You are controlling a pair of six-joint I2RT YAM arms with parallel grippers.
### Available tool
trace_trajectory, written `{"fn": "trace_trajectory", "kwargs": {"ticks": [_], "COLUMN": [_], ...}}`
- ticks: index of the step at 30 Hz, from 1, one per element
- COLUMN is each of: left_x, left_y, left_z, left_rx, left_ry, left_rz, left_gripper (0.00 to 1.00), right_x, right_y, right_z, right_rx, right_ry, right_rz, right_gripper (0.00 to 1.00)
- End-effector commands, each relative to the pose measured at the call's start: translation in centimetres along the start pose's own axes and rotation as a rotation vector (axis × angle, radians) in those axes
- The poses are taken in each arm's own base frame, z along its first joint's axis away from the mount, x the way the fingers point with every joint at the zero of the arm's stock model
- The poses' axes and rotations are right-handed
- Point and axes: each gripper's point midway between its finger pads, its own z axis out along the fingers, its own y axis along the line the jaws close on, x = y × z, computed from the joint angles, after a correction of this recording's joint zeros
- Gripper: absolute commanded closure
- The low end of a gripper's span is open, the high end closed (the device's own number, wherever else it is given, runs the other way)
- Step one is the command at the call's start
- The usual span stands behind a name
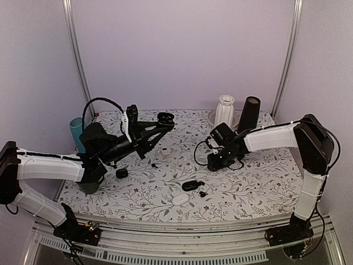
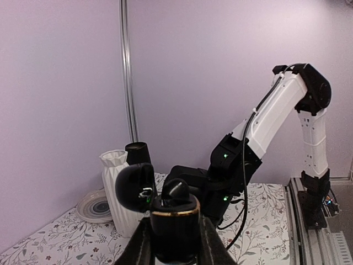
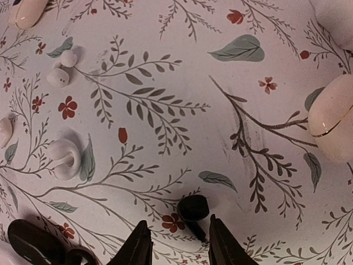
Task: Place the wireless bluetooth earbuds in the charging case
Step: Pick up the right earbud from the center of the board.
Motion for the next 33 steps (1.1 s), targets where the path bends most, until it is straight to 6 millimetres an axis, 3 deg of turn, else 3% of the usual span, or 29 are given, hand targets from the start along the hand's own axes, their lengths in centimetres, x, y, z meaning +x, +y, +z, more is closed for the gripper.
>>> {"fn": "trace_trajectory", "kwargs": {"ticks": [1,5,8,33], "left_x": [-0.3,-0.2,-0.3,0.3], "left_y": [0.6,0.6,0.7,0.7], "left_z": [-0.5,-0.4,-0.4,0.1], "left_rx": [-0.026,-0.023,-0.025,-0.017], "left_ry": [-0.003,0.000,-0.001,0.015], "left_rz": [0.007,0.003,0.001,-0.022], "left_gripper": [1.00,1.00,1.00,1.00], "right_x": [-0.2,0.5,-0.7,0.3], "right_y": [-1.2,-1.0,-0.6,-1.0], "right_z": [0.7,1.5,1.4,2.4], "right_rx": [0.039,0.019,0.006,-0.005], "right_ry": [0.014,0.044,0.025,0.095], "right_rz": [-0.031,-0.056,-0.065,-0.166], "right_gripper": [0.64,0.64,0.65,0.72]}}
